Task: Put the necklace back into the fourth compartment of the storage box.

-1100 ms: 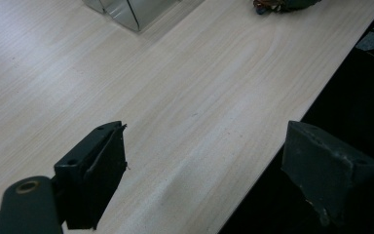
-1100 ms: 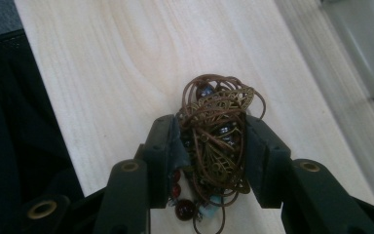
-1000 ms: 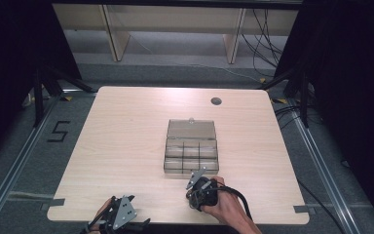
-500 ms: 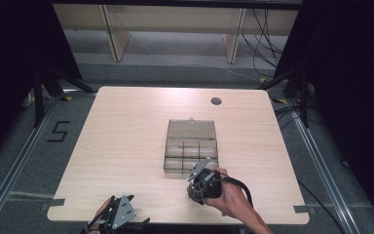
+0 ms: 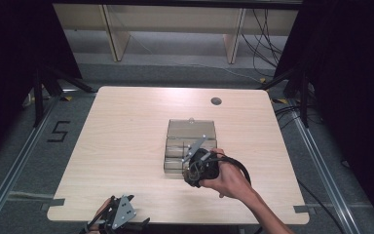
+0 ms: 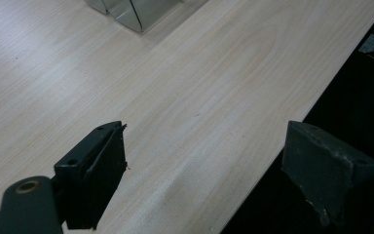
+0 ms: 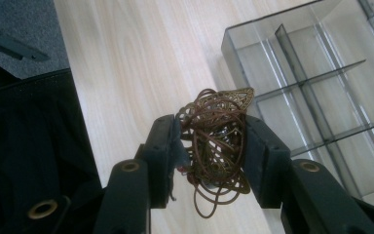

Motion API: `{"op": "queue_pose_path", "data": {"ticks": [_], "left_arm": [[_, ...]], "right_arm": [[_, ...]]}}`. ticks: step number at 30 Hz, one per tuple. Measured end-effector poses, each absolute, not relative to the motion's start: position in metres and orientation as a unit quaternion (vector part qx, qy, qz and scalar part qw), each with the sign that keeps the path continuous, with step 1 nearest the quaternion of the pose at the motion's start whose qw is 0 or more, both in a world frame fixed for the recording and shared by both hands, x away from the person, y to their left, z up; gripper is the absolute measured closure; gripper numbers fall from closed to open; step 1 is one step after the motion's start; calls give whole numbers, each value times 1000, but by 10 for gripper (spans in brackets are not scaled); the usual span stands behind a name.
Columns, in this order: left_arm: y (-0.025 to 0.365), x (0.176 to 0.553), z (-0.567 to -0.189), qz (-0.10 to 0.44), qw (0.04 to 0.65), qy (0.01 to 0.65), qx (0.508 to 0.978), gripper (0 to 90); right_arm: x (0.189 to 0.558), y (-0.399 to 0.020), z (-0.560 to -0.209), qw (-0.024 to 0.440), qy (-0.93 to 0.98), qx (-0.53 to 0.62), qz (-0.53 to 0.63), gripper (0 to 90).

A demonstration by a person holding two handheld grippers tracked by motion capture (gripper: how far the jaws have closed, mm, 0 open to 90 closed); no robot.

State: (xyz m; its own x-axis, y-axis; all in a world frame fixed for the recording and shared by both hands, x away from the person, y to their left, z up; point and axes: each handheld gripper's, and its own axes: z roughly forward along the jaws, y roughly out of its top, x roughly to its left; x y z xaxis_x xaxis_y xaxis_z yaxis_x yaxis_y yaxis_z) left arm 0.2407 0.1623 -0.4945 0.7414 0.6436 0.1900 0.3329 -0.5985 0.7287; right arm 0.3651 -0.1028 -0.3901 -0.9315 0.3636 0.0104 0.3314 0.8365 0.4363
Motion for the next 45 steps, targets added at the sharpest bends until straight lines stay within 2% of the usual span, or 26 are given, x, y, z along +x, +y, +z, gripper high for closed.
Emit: {"op": "queue_pose_path", "data": {"ticks": [22,33,45], "left_arm": [[163,240,-494,218,352,281,866,156],[162,239,-494,221,356,283,863,156],[162,239,-494,217,356,282,864,156]], "right_arm": [[417,-64,-383,31,960,199,197,597],[443,-40,-410,18,961,215,171,597],[461,-32,-439,7,962,232,141,597]]}}
